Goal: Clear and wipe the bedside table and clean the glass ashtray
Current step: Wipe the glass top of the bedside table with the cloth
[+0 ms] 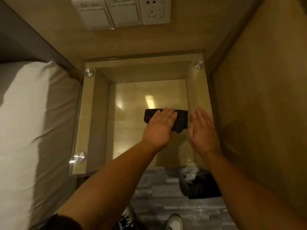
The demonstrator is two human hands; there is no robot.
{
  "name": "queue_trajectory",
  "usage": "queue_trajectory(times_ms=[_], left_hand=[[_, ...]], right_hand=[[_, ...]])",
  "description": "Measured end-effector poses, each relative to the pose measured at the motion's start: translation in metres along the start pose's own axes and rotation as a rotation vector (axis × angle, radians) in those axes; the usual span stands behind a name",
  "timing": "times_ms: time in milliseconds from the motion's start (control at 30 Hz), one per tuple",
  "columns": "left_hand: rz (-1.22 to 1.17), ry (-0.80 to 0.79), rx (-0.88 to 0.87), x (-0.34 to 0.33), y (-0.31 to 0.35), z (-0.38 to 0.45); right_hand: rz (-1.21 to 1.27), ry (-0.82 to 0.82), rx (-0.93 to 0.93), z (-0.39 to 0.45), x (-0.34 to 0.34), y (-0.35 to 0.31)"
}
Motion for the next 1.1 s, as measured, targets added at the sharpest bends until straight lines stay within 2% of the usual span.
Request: queue_trajectory(times_ms=[167,433,567,800,900,1100], left_hand=[[0.014,-0.034,0.004,-0.04,0.033,-0.075],[0.045,-0.036,-0.01,-0.072,0.057,-0.139],[0.046,-0.117,0.014,-0.067,0.057,-0.143],[0.044,-0.314,0.032,-0.055,0.067,-0.178],[0.072,-0.376,0.005,-0.047,0.071,-0.191],[0.18,-0.392,-0.147,-0.014,0.086,-0.199]], right_hand=[[0.083,0.044,0.027,-0.007,0.004,0.0],[0.112,-0.038,0.027,-0.04,-0.014,-0.004],[0.118,-0.085,0.056,-0.09,-0.02,-0.009],[-0.066,-0.245,0.236,-0.169,-0.027,-0.031],[-0.067,-0.239,0.172,-0.193,-0.022,-0.029],[-0.133,-0.152,-0.157,-0.261,0.011,0.013]])
Point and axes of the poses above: each hand's wrist, its own z-axis towards the middle knuckle, its own x-axis out of the back of the hand, y = z × x, the point moved 7 cm from there along z, towards the middle knuckle, and after that the axes turned 13 degrees about -y, right-handed, at the moved point
